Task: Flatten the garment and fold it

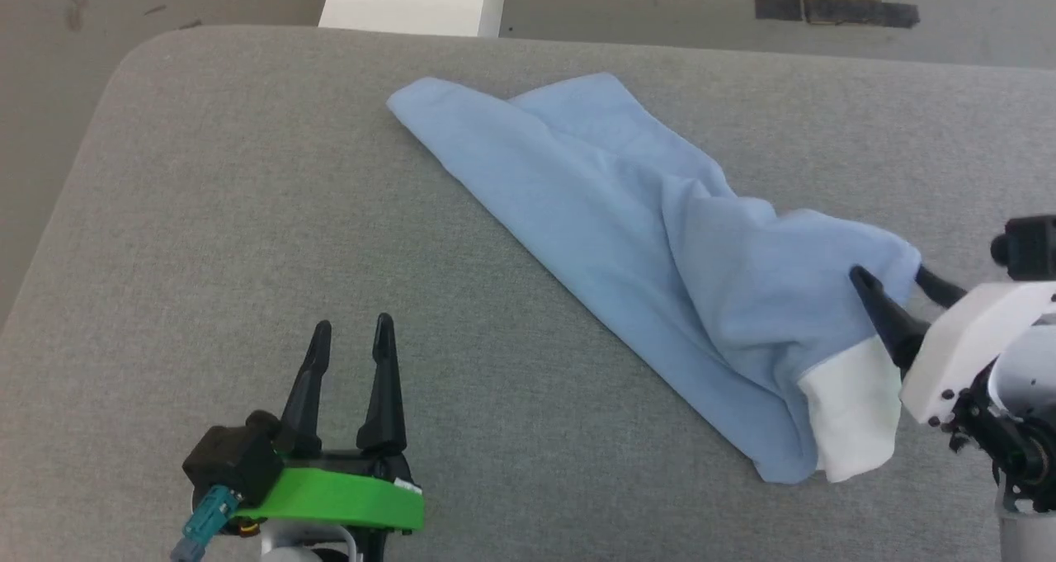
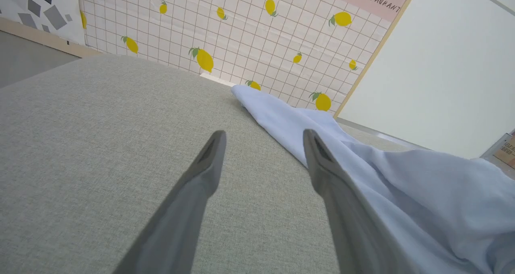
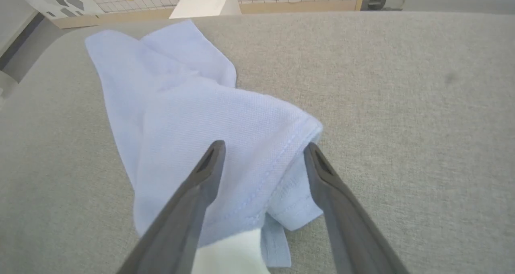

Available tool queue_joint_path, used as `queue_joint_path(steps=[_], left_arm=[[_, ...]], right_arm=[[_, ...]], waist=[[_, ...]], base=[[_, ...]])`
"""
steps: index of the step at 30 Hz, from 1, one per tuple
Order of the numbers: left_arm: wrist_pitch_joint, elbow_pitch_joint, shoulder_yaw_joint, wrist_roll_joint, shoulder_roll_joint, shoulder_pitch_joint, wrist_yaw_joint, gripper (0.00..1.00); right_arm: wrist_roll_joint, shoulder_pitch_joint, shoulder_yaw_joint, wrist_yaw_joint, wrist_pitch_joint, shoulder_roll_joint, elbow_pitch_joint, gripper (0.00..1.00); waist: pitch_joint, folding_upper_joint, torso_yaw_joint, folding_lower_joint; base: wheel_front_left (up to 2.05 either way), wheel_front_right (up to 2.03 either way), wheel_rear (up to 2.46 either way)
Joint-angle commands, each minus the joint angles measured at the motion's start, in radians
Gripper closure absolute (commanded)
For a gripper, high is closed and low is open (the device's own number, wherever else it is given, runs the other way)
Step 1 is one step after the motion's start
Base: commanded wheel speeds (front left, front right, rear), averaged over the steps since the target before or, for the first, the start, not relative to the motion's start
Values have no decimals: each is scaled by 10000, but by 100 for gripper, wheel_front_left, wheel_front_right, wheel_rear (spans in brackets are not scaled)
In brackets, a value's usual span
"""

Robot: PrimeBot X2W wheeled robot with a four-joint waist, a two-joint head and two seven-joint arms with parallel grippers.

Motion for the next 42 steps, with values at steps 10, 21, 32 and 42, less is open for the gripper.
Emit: queue_joint_path(steps=[10,21,32,42], left_arm=[[-36,86,-61,1,-26,-247,-34,0],[-36,125,-21,27,-26,-190,10,0],[-36,117,-183,-79,-26,-271,26,0],[-36,168,-125,-115,-26,-287,24,0]], right_arm=[[-356,496,17,-13,-159,-64,1156,0],[-428,-70,340,-13,-1789,126,1165,0],[394,746,2422,-13,-1080,387,-24,100],[-241,2440,2118,-13,699,461,722,0]], waist=[[141,-1,344,0],[-2,-1,348,0],[100,-1,321,0],[241,-1,498,0]], base=[[0,0,0],[0,0,0],[0,0,0],[0,0,0]])
